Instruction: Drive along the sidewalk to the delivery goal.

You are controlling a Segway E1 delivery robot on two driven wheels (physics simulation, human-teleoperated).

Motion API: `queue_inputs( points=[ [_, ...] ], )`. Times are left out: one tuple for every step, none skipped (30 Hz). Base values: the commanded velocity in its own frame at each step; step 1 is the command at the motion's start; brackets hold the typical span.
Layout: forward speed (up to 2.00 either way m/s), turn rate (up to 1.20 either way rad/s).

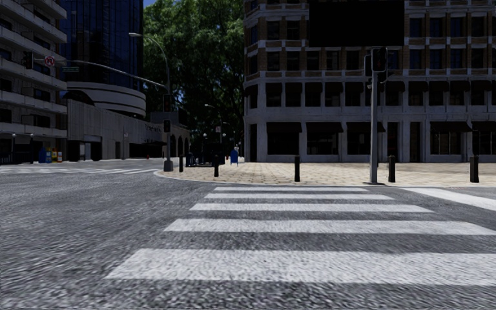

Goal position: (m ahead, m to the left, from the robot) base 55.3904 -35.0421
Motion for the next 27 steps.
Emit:
queue_inputs(
  points=[
    [1.93, 0.00],
    [1.93, 0.00],
    [1.93, 0.00],
    [1.93, 0.00],
    [1.93, 0.00],
    [1.93, -0.03],
    [1.93, -0.14],
    [1.93, -0.18],
    [1.93, -0.19],
    [1.93, -0.20],
    [1.93, -0.20],
    [1.93, -0.20],
    [1.93, -0.20],
    [1.93, -0.20],
    [1.93, -0.20],
    [1.93, -0.20],
    [1.93, -0.20],
    [1.93, -0.20],
    [1.93, -0.17],
    [1.93, -0.11],
    [1.93, -0.09],
    [1.93, -0.08],
    [1.93, -0.08],
    [1.93, -0.07],
    [1.93, -0.05],
    [1.93, 0.00],
    [1.93, 0.00]
  ],
)
